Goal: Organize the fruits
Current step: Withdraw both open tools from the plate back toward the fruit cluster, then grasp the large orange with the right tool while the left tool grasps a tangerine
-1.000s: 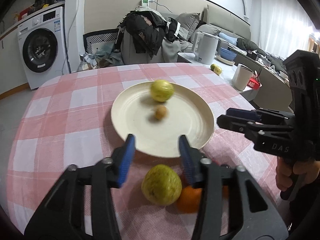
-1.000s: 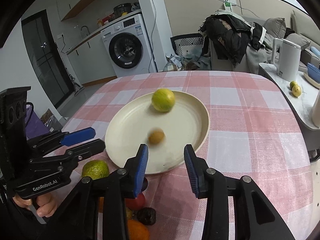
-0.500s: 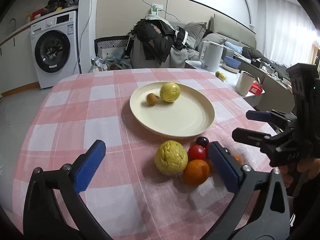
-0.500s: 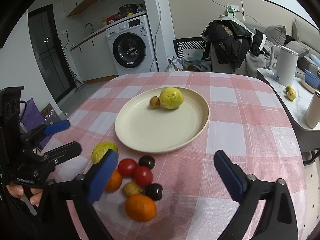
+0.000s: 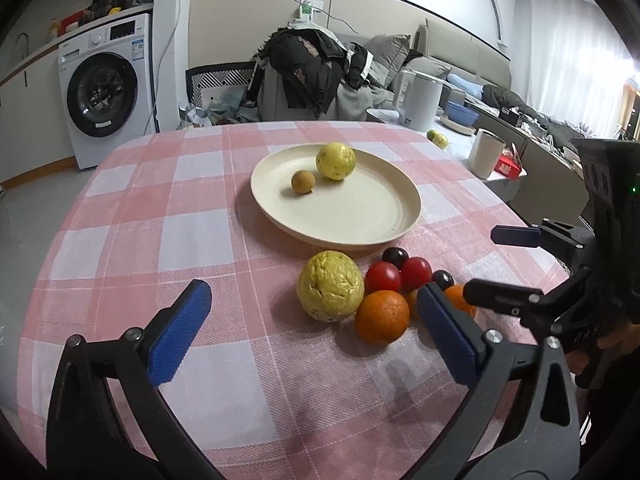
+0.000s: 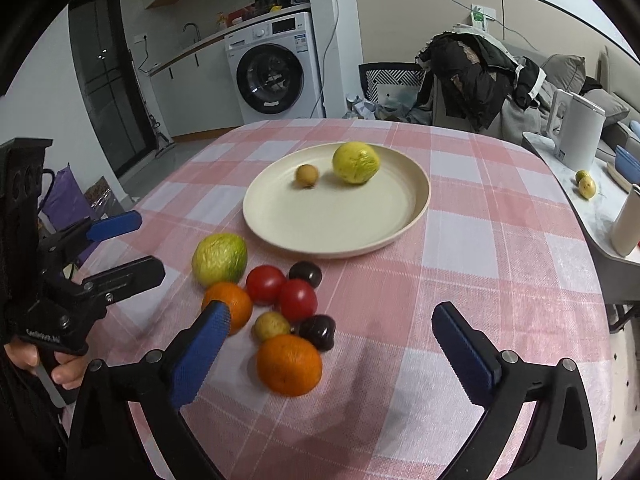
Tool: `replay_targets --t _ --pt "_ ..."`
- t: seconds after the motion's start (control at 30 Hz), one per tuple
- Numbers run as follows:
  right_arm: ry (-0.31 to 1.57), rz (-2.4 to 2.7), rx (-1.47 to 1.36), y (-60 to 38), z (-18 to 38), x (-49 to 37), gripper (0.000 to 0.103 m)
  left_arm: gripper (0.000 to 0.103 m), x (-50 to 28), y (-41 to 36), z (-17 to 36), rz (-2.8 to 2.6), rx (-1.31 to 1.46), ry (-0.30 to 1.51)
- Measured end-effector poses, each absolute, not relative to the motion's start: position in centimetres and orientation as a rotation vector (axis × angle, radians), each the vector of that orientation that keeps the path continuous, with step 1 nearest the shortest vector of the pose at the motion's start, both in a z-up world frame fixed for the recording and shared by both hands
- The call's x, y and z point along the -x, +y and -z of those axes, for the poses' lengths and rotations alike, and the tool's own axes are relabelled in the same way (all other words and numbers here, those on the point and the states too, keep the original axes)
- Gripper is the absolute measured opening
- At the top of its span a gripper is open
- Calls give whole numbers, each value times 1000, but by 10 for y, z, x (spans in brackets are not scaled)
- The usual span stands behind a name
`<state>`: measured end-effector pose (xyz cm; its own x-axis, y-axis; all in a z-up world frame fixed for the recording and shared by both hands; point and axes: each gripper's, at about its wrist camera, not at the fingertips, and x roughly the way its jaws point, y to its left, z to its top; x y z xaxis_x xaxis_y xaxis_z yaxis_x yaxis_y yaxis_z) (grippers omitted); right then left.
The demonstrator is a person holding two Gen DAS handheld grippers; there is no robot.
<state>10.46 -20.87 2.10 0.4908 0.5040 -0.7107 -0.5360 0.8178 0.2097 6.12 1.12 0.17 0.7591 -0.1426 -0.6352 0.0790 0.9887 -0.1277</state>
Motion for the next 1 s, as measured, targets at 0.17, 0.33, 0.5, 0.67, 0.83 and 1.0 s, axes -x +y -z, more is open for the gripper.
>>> replay_targets --t 0.17,0.33,0.5,0.67,0.83,1.0 --pt "887 -649 89 -204 -14 -103 103 102 -64 5 3 133 80 714" --pt "923 -664 104 -201 -8 -101 103 102 -65 1 6 141 74 726" --pt "968 -699 101 -199 1 -101 103 102 -65 -4 9 159 58 747" --pt "996 -739 102 -196 7 -100 101 102 -66 -9 14 177 41 768" --pt "1013 -782 107 -193 9 -96 81 102 -68 -11 17 189 44 785" --pt "1025 -809 100 -192 11 -94 68 102 -68 -13 20 207 40 803"
